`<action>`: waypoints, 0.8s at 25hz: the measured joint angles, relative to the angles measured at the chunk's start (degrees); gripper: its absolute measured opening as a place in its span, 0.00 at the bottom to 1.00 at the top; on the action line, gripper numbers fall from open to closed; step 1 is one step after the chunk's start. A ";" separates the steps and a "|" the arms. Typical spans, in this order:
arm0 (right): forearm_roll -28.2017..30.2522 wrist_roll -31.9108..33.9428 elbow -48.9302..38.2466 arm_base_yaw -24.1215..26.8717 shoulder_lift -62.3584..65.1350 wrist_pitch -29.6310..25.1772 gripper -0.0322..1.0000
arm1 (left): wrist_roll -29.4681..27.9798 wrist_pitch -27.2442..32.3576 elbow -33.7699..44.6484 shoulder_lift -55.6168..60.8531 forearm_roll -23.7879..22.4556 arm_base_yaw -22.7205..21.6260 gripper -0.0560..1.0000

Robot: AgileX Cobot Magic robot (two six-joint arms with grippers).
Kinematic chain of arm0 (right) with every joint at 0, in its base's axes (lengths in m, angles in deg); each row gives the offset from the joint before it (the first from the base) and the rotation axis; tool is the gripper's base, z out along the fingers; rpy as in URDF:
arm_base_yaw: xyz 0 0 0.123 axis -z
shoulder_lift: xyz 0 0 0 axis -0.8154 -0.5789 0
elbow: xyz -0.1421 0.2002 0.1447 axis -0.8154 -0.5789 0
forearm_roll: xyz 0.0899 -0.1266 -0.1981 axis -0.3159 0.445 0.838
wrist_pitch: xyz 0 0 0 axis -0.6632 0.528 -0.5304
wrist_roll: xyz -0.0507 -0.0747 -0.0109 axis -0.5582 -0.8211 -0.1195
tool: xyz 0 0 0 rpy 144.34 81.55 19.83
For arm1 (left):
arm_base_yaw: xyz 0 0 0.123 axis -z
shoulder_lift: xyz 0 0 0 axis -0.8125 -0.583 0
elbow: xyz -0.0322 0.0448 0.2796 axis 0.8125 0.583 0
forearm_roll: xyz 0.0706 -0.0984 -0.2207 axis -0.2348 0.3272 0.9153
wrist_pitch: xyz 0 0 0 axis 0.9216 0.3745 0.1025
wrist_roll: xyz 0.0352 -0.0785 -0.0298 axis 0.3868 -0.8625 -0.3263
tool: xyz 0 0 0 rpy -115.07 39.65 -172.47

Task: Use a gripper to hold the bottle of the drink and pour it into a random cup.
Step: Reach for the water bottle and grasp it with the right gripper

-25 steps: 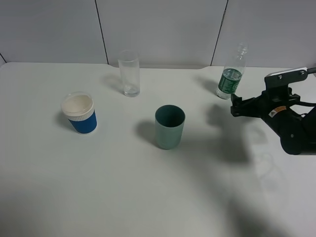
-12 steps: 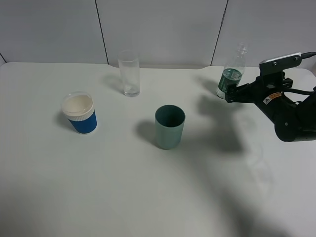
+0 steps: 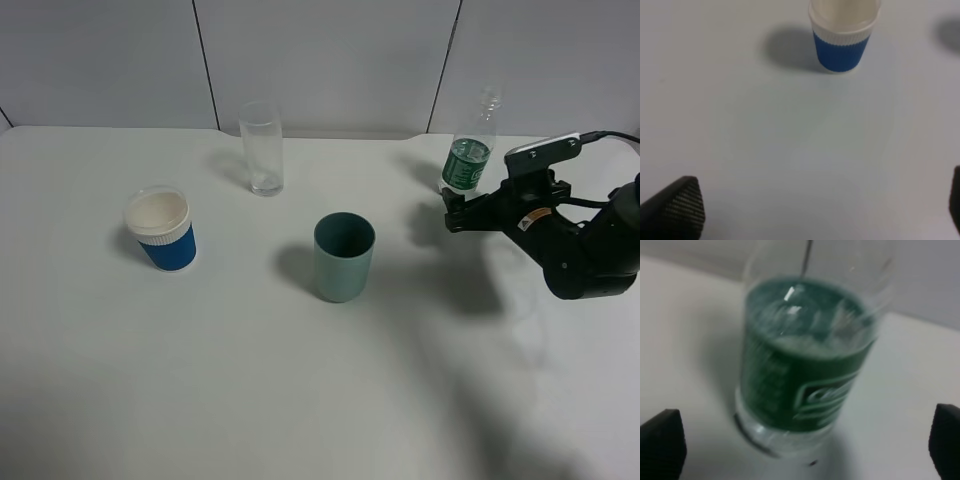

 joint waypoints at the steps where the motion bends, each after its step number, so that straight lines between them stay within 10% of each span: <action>1: 0.46 0.00 0.37 0.00 -0.65 0.00 0.96 | 0.00 0.00 0.00 0.00 0.00 0.00 0.99; 20: 1.31 0.00 13.09 0.00 -7.06 -0.87 0.96 | 0.00 0.00 0.00 0.00 0.00 0.00 0.99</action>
